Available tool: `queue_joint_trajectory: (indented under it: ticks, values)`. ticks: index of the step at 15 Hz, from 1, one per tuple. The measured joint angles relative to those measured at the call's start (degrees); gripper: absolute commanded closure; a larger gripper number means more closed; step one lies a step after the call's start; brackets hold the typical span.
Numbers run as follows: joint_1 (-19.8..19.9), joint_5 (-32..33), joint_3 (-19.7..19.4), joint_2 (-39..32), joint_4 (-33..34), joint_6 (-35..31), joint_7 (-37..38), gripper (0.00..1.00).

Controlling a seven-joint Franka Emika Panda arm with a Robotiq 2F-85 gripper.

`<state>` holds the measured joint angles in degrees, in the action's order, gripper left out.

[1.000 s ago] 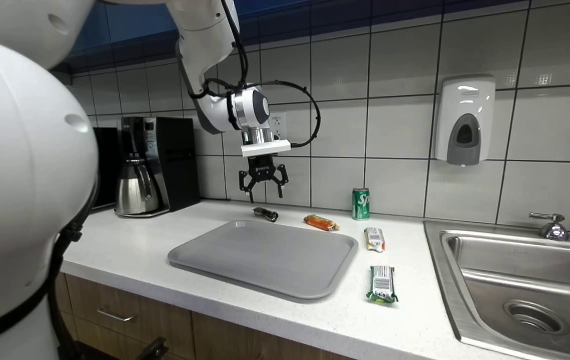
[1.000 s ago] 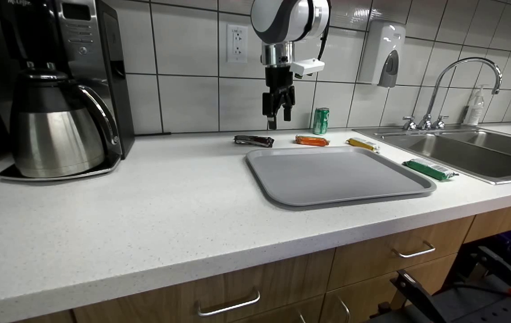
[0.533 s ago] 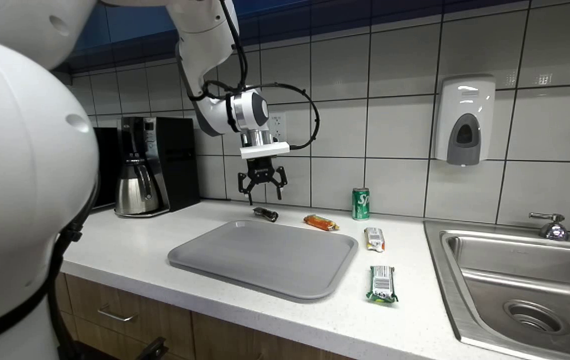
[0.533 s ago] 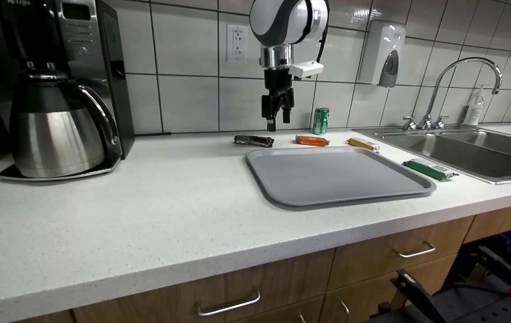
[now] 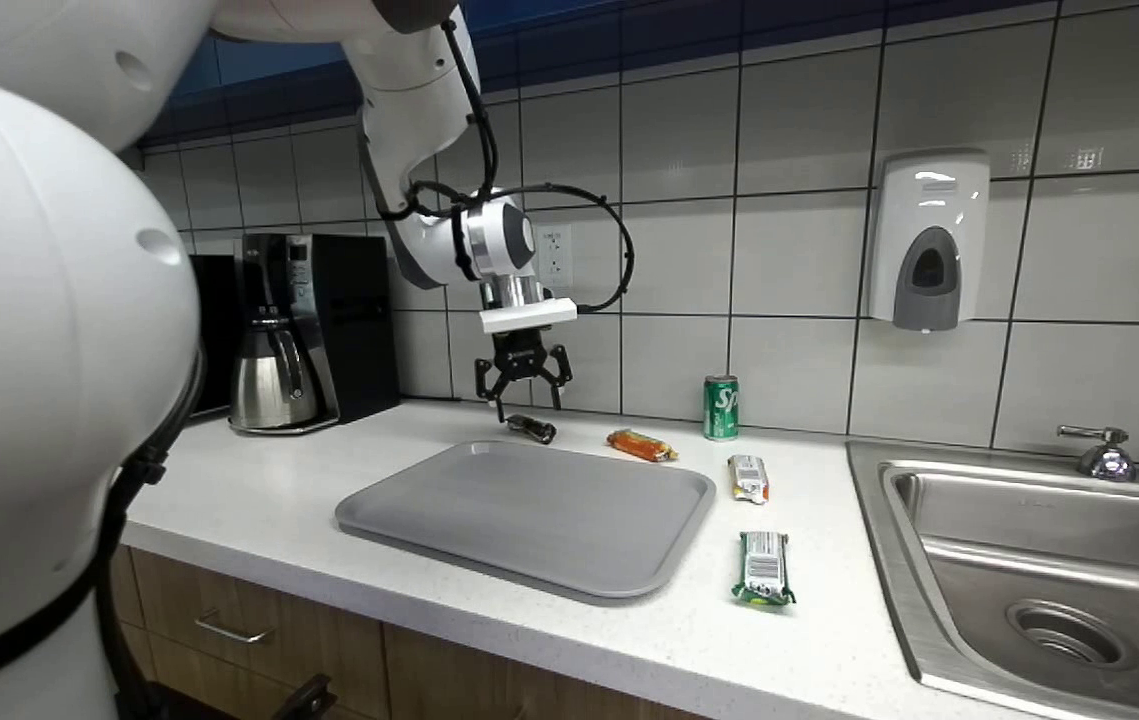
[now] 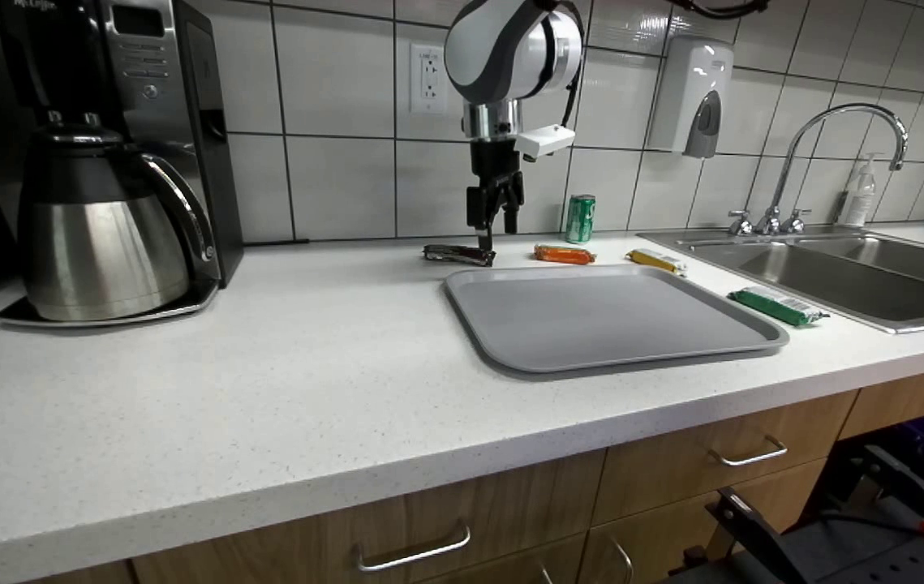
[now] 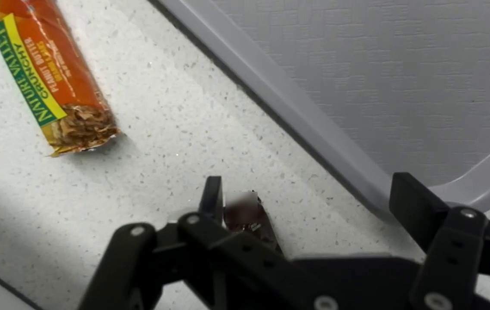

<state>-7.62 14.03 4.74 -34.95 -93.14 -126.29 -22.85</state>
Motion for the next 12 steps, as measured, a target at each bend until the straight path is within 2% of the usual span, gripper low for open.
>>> queue_joint_trajectory:
  ticks: [12]
  values:
    - [-1.06, 1.42, 0.00, -8.91, 10.68, -0.03, -0.05, 0.00]
